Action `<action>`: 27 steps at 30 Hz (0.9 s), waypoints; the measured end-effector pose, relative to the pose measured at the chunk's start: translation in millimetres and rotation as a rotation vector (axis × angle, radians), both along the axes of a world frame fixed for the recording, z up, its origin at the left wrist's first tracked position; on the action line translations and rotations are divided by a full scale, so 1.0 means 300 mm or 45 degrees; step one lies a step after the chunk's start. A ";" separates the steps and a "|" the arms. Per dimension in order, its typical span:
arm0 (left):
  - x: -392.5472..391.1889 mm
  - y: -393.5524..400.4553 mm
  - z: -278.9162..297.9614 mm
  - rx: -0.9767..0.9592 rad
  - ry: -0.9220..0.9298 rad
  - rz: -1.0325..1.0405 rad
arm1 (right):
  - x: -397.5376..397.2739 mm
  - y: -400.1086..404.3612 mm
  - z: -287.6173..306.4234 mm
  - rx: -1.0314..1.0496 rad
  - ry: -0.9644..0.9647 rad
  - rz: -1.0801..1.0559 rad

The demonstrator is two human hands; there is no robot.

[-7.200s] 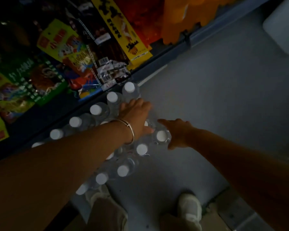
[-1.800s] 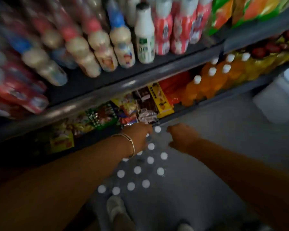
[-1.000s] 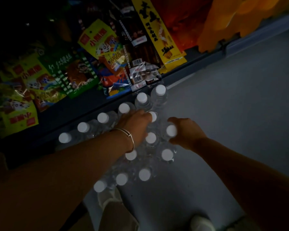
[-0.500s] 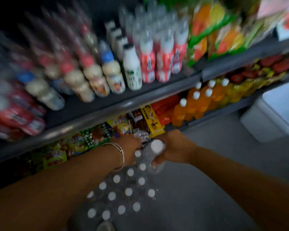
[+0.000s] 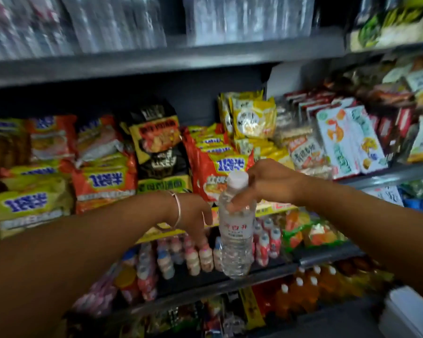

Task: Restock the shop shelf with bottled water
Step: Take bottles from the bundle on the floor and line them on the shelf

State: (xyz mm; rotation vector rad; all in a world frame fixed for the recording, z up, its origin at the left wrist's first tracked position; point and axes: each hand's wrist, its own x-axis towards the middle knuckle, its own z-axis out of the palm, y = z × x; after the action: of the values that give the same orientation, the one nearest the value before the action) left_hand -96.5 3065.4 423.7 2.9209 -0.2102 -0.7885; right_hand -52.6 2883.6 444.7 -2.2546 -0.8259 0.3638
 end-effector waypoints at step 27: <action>0.163 0.714 1.156 -0.258 -0.658 0.186 | 0.269 0.674 1.333 0.457 -0.408 -0.161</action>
State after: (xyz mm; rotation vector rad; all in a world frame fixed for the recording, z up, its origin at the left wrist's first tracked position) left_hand -47.5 3279.8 770.6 2.8395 -0.1057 0.0200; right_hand 28.1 3085.8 844.6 -2.0350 -0.8270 -0.1990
